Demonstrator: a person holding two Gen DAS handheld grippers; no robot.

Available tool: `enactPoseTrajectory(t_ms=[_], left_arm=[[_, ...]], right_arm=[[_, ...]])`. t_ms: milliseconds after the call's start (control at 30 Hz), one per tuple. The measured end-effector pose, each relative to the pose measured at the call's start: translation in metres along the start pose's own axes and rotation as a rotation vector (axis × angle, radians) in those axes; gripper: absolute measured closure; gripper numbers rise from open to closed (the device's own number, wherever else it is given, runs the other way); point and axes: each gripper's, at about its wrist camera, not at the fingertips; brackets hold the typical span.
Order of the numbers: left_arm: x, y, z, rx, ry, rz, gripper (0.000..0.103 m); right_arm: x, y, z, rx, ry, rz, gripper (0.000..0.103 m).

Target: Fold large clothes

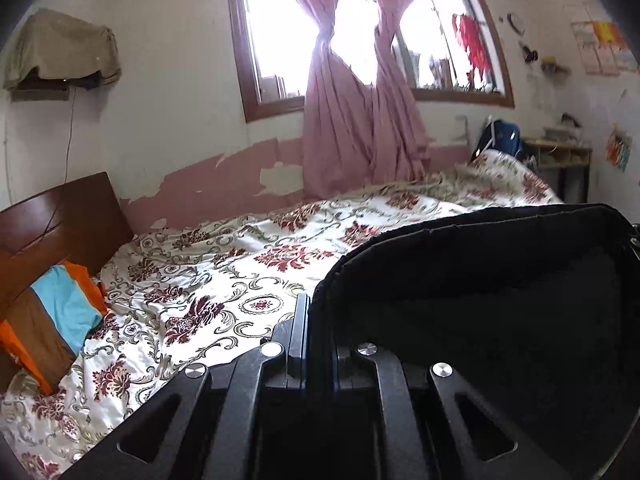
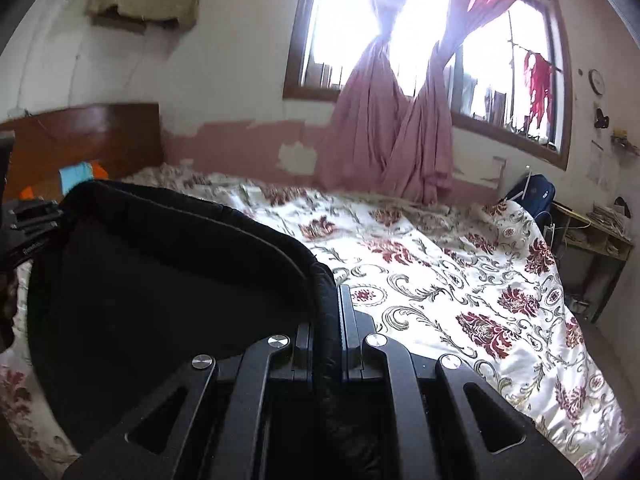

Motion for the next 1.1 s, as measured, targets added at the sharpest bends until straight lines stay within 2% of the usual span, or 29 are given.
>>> enactPoseTrajectory(t_ms=[100,200,367,467,500,533,567,600,633,700,800,933,1100], left_arm=[[0.039,-0.005,0.003,-0.003,0.004,-0.058,0.095],[0.068,-0.017,0.007,0.036,0.005,-0.116,0.095],[0.082,-0.026,0.0,-0.015,-0.042,-0.155,0.092],[0.08,-0.026,-0.007,-0.055,-0.051,-0.162,0.08],[0.078,-0.024,-0.01,-0.071,-0.047,-0.157,0.068],[0.075,-0.022,-0.015,-0.09,-0.039,-0.142,0.044],[0.068,-0.019,-0.02,-0.119,-0.027,-0.106,0.031],[0.061,-0.017,-0.026,-0.144,-0.017,-0.072,0.014],[0.052,-0.015,-0.033,-0.18,-0.017,-0.028,0.01],[0.042,-0.01,-0.044,-0.236,-0.057,0.0,0.01],[0.034,-0.008,-0.049,-0.258,-0.064,-0.015,0.01],[0.016,-0.021,-0.042,-0.234,-0.105,-0.031,0.009],[-0.013,-0.057,-0.015,-0.153,-0.239,-0.083,0.008]], right_arm=[[0.033,0.002,-0.005,-0.034,-0.026,-0.052,0.095],[0.058,-0.002,-0.01,-0.039,-0.037,-0.101,0.095],[0.073,-0.005,-0.015,-0.035,-0.035,-0.133,0.095],[0.071,-0.004,-0.014,-0.036,-0.035,-0.127,0.093],[0.07,-0.003,-0.013,-0.037,-0.035,-0.125,0.091],[0.069,-0.002,-0.012,-0.037,-0.035,-0.116,0.086],[0.066,-0.001,-0.011,-0.037,-0.038,-0.103,0.082],[0.062,-0.001,-0.01,-0.038,-0.042,-0.088,0.065],[0.053,0.002,-0.01,-0.036,-0.046,-0.059,0.04],[0.04,0.004,-0.007,-0.03,-0.044,-0.01,0.024],[0.018,0.005,-0.005,-0.037,-0.033,0.018,0.023],[-0.009,-0.008,-0.004,-0.049,0.013,0.012,0.011],[-0.037,-0.048,-0.013,-0.052,0.127,-0.051,0.01]])
Point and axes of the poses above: each gripper's, at about its wrist camera, not at the fingertips, and x roughly the way its jaws point, z to its right, y to its top, and after that the axes turned 2 degrees about -x, right-handed
